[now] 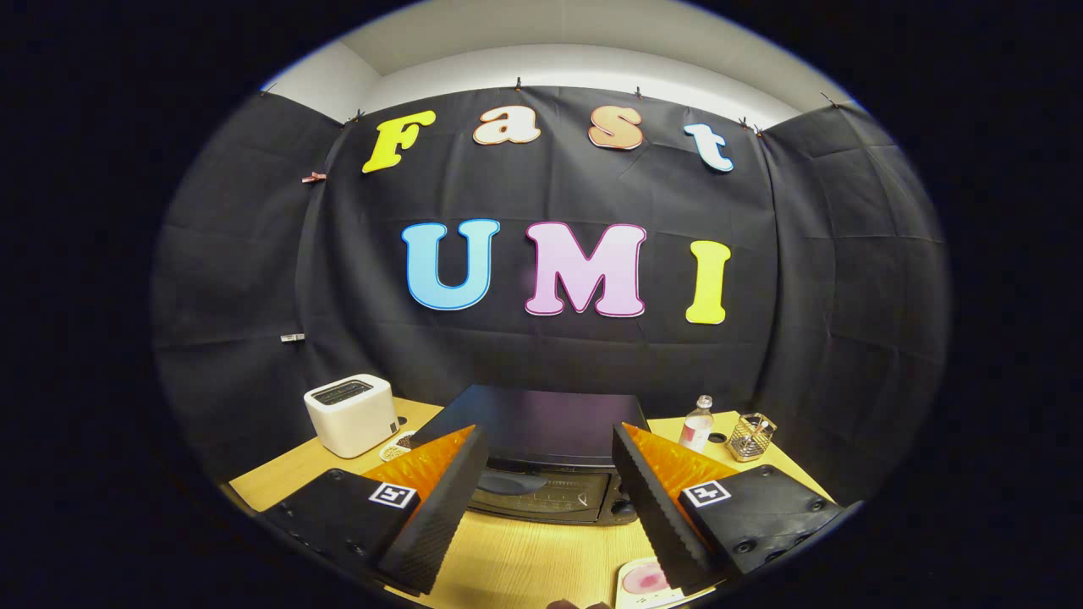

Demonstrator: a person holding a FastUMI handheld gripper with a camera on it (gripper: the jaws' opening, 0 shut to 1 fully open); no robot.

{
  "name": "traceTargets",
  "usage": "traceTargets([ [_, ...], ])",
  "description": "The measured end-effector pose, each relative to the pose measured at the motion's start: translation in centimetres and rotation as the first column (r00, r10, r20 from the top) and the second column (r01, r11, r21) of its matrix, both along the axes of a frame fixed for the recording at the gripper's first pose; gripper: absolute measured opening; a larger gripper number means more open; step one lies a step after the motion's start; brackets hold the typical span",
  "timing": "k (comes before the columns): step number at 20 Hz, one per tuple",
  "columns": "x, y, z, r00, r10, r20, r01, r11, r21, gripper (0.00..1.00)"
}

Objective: Open the toaster oven, put the food inside, and close the toaster oven door.

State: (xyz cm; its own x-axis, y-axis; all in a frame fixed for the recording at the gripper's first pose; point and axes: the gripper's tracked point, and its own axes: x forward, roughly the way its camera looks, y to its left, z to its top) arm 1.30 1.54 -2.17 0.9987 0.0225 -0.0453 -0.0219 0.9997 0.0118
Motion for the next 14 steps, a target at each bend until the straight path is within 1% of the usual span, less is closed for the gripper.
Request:
traceTargets([
  [14,1.7,2.0,-2.6,0.998,-0.004,-0.057,0.004,1.0,-0.002,0.98],
])
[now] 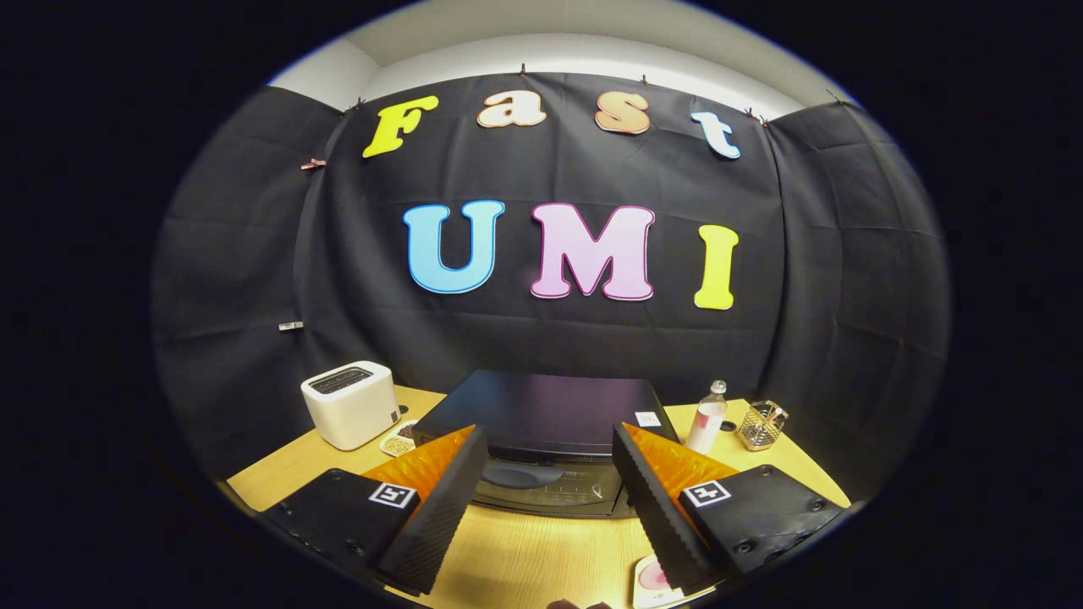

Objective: Open the toaster oven, put the food inside, and close the toaster oven door.

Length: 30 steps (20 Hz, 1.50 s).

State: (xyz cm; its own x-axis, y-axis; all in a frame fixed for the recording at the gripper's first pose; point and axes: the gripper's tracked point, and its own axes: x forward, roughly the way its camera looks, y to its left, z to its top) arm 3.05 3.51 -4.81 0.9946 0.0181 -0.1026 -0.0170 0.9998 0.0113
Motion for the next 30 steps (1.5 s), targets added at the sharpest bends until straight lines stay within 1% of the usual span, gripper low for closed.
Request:
traceTargets([
  [4,1.6,1.8,-1.8,0.999,0.014,-0.046,-0.014,1.0,0.005,0.98],
  [8,3.9,2.5,-3.7,0.994,-0.003,-0.107,0.005,1.0,0.022,0.98],
  [11,6.3,2.7,-5.2,0.991,-0.022,-0.132,0.022,1.0,-0.001,0.99],
  [15,8.7,3.1,-7.1,0.987,-0.028,-0.161,0.02,0.998,-0.053,0.99],
  [21,9.9,4.4,-9.8,0.975,-0.014,-0.221,-0.006,0.996,-0.089,0.99],
  [24,10.4,4.5,-9.7,0.977,-0.035,-0.21,0.016,0.996,-0.088,0.98],
  [26,10.4,4.6,-9.9,0.977,-0.036,-0.21,0.017,0.995,-0.093,0.99],
  [27,10.4,4.5,-9.8,0.977,-0.035,-0.21,0.018,0.997,-0.079,0.99],
  [28,10.3,4.5,-10.3,0.971,-0.033,-0.236,0.022,0.998,-0.051,0.99],
  [30,9.7,4.5,-10.7,0.964,-0.028,-0.264,0.036,0.999,0.027,0.98],
])
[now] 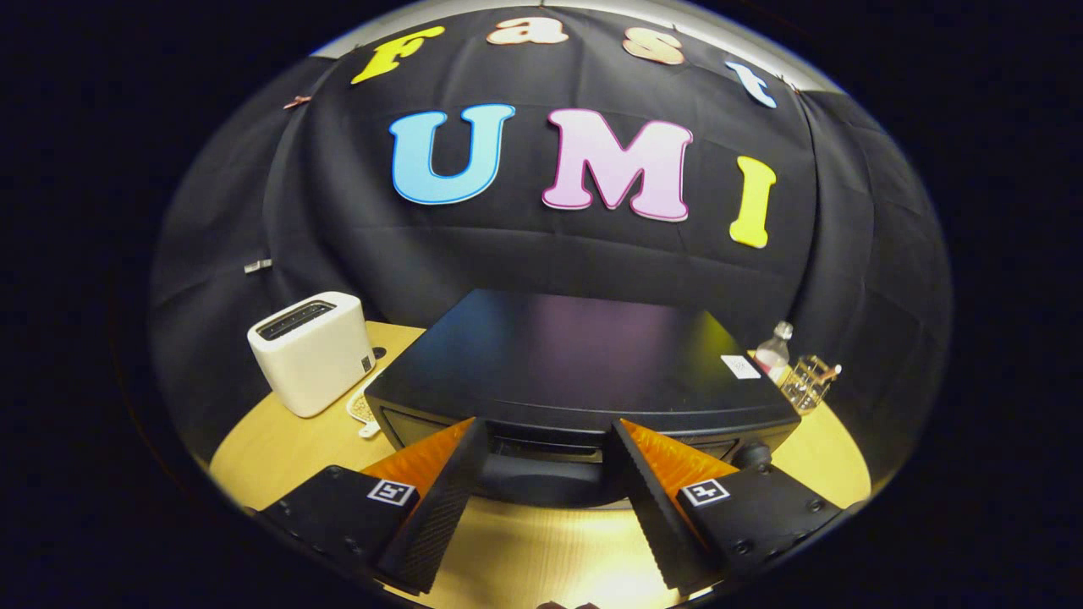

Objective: Open the toaster oven, put the food inside, and close the toaster oven door.

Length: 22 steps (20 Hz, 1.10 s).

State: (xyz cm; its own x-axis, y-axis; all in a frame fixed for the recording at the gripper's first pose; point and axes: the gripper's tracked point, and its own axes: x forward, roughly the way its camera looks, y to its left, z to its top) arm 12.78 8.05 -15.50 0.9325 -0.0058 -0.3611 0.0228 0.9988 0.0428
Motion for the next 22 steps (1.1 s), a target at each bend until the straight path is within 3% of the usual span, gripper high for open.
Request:
traceTargets([
  [11,-4.4,0.5,-1.1,0.999,0.034,-0.029,-0.035,0.998,-0.047,0.98],
  [18,-8.6,1.2,-3.8,0.987,0.137,-0.079,-0.144,0.984,-0.103,0.99],
  [22,-11.6,1.2,-7.3,0.973,0.141,-0.184,-0.143,0.99,0.001,0.99],
])
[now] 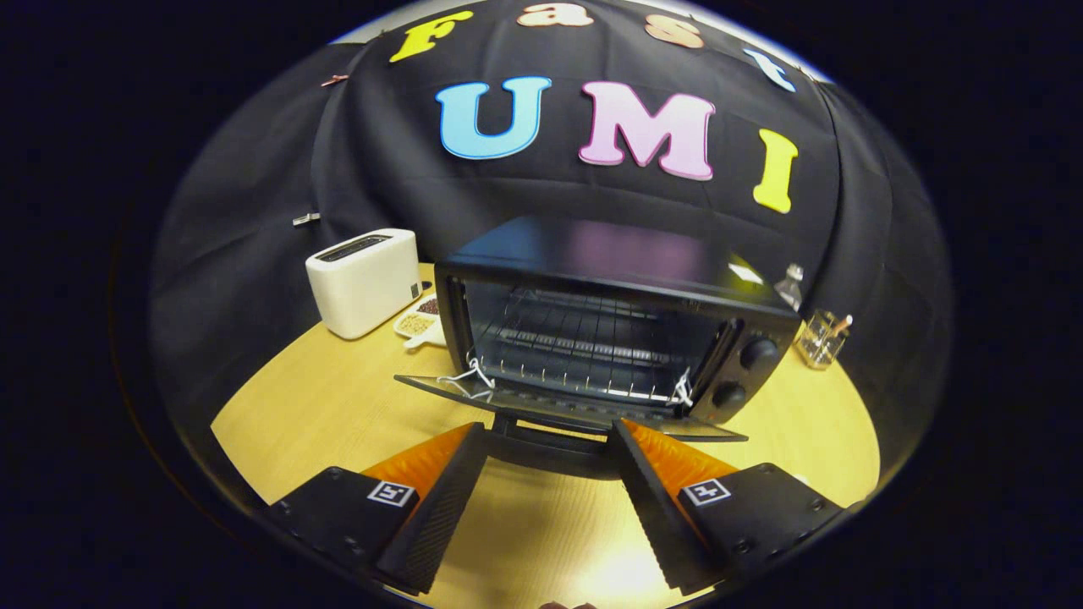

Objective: Open the toaster oven, put the food inside, and close the toaster oven door.

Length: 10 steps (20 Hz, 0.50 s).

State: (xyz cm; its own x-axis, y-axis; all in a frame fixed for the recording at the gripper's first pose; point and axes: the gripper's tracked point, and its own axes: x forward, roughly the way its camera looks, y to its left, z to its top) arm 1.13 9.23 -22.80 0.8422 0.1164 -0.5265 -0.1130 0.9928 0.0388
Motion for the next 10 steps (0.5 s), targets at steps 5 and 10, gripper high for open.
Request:
traceTargets([
  [5,-3.1,0.0,-5.2,0.983,0.031,-0.18,-0.024,0.999,0.042,0.99],
  [10,-4.5,0.4,-4.0,0.987,0.087,-0.135,-0.083,0.996,0.035,1.0],
])
